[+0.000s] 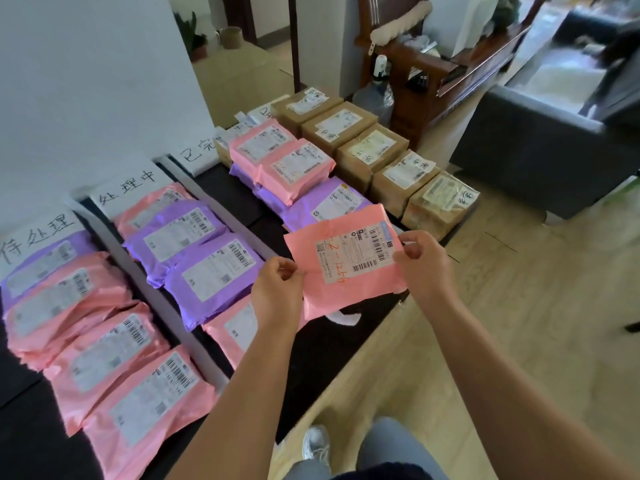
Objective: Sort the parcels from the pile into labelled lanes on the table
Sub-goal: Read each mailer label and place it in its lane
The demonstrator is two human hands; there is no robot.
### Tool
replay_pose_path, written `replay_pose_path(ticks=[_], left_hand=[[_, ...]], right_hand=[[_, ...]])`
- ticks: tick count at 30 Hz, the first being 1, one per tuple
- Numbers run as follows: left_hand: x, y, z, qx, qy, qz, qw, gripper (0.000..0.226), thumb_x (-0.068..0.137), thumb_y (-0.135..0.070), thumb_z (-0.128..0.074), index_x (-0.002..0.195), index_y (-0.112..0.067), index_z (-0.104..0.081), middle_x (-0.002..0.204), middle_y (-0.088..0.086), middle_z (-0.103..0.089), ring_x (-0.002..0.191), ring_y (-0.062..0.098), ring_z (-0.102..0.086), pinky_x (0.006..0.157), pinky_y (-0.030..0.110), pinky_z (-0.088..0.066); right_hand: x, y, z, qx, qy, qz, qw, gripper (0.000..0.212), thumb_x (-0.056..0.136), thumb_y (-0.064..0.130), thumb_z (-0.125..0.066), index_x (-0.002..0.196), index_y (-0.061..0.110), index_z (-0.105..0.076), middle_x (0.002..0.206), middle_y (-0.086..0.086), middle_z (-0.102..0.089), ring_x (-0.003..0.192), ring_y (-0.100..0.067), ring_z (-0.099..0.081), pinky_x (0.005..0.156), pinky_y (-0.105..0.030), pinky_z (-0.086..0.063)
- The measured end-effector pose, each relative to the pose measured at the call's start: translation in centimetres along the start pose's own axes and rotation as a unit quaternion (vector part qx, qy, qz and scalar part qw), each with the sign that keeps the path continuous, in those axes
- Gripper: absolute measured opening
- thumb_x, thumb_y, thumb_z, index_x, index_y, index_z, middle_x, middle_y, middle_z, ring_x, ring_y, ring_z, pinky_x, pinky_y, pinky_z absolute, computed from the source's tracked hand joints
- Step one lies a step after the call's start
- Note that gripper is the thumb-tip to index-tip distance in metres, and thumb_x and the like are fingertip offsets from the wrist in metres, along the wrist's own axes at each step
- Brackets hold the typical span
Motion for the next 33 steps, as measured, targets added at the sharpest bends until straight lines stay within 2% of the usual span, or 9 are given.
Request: replay_pose_path(ticks=[4, 6, 10, 14, 20, 23, 26, 28, 33], left_hand=[[2.9, -1.8, -2.2, 0.011, -0.012, -0.005, 1.000, 0.009, 0.094, -0.014, -0.063, 0.092, -0.022, -0.059, 0.088, -0.012, -0.060, 0.088, 0.012, -0.060, 0.072, 0.024, -0.045], [4.5, -2.2, -3.5, 0.016, -0.019, 0.001, 1.000, 0.006, 0.095, -0.015, -0.062, 0.097, -0.021, -0.064, 0.092, -0.012, -0.062, 0.090, 0.010, -0.060, 0.075, 0.022, -0.044], [7.0, -3.0, -6.1, 0.031, -0.039, 0.023, 0.999, 0.018, 0.097, -0.020, -0.060, 0.113, -0.018, -0.069, 0.108, -0.007, -0.067, 0.099, 0.009, -0.060, 0.081, 0.022, -0.041], [9.2, -3.3, -8.5, 0.062, -0.059, 0.042, 0.995, 0.027, 0.099, -0.023, -0.057, 0.123, -0.015, -0.067, 0.120, 0.000, -0.069, 0.110, 0.016, -0.062, 0.089, 0.023, -0.044], [11.7, -2.9, -10.8, 0.117, -0.084, 0.083, 0.986, 0.033, 0.102, -0.024, -0.049, 0.131, -0.018, -0.062, 0.130, 0.000, -0.062, 0.115, 0.020, -0.059, 0.086, 0.023, -0.039], [12.6, -2.7, -11.9, 0.183, -0.076, 0.066, 0.978, 0.032, 0.098, -0.018, -0.053, 0.129, -0.015, -0.061, 0.126, 0.006, -0.055, 0.111, 0.024, -0.057, 0.084, 0.028, -0.044], [12.9, -3.3, -13.0, 0.314, -0.079, 0.017, 0.946, 0.033, 0.093, -0.015, -0.059, 0.125, -0.014, -0.058, 0.126, 0.008, -0.047, 0.113, 0.027, -0.045, 0.093, 0.035, -0.044], [13.1, -3.7, -13.9, 0.345, -0.082, -0.024, 0.935, 0.041, 0.090, -0.011, -0.057, 0.131, -0.016, -0.054, 0.134, 0.006, -0.045, 0.118, 0.027, -0.043, 0.101, 0.037, -0.039], [14.3, -3.2, -15.5, 0.381, -0.053, -0.055, 0.921, 0.056, 0.089, -0.007, -0.055, 0.142, -0.021, -0.046, 0.149, 0.000, -0.037, 0.136, 0.023, -0.034, 0.114, 0.035, -0.025]], right_hand=[[5.3, 0.8, -1.5, -0.033, 0.019, 0.018, 0.999, 0.034, 0.097, 0.019, -0.054, 0.124, 0.040, -0.057, 0.089, 0.015, -0.068, 0.089, -0.017, -0.068, 0.081, -0.050, -0.058], [8.1, 1.5, -2.7, -0.063, 0.030, 0.051, 0.996, 0.038, 0.096, 0.019, -0.053, 0.122, 0.045, -0.059, 0.094, 0.016, -0.066, 0.096, -0.020, -0.065, 0.091, -0.052, -0.053], [13.8, 2.5, -5.2, -0.129, 0.077, 0.122, 0.981, 0.037, 0.094, 0.013, -0.054, 0.120, 0.035, -0.068, 0.119, 0.005, -0.063, 0.111, -0.024, -0.059, 0.098, -0.058, -0.046], [18.8, 3.3, -7.3, -0.187, 0.135, 0.167, 0.959, 0.039, 0.094, 0.014, -0.056, 0.128, 0.032, -0.065, 0.131, 0.005, -0.058, 0.125, -0.023, -0.049, 0.109, -0.050, -0.034], [22.8, 3.7, -10.8, -0.274, 0.212, 0.221, 0.912, 0.044, 0.095, 0.017, -0.052, 0.138, 0.027, -0.057, 0.142, 0.004, -0.053, 0.134, -0.022, -0.041, 0.112, -0.044, -0.024], [23.4, 3.7, -11.8, -0.330, 0.225, 0.250, 0.882, 0.049, 0.095, 0.019, -0.053, 0.144, 0.026, -0.049, 0.146, 0.001, -0.047, 0.137, -0.023, -0.037, 0.114, -0.044, -0.023], [23.2, 4.2, -12.5, -0.369, 0.223, 0.314, 0.846, 0.060, 0.094, 0.017, -0.056, 0.150, 0.026, -0.036, 0.158, -0.002, -0.029, 0.147, -0.025, -0.021, 0.120, -0.046, -0.016], [22.8, 4.7, -13.4, -0.375, 0.235, 0.367, 0.818, 0.069, 0.092, 0.012, -0.055, 0.154, 0.027, -0.028, 0.163, 0.000, -0.018, 0.152, -0.024, -0.011, 0.124, -0.045, -0.009], [22.6, 4.4, -15.4, -0.394, 0.278, 0.392, 0.783, 0.074, 0.091, 0.007, -0.051, 0.156, 0.029, -0.024, 0.163, 0.002, -0.016, 0.153, -0.022, -0.005, 0.125, -0.046, -0.002]])
Point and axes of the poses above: each hand's wrist, its own x-axis towards the middle knuckle, its own z-axis out of the back of the hand, y = z × x, the point moved 8 cm from there along x, towards the middle knuckle
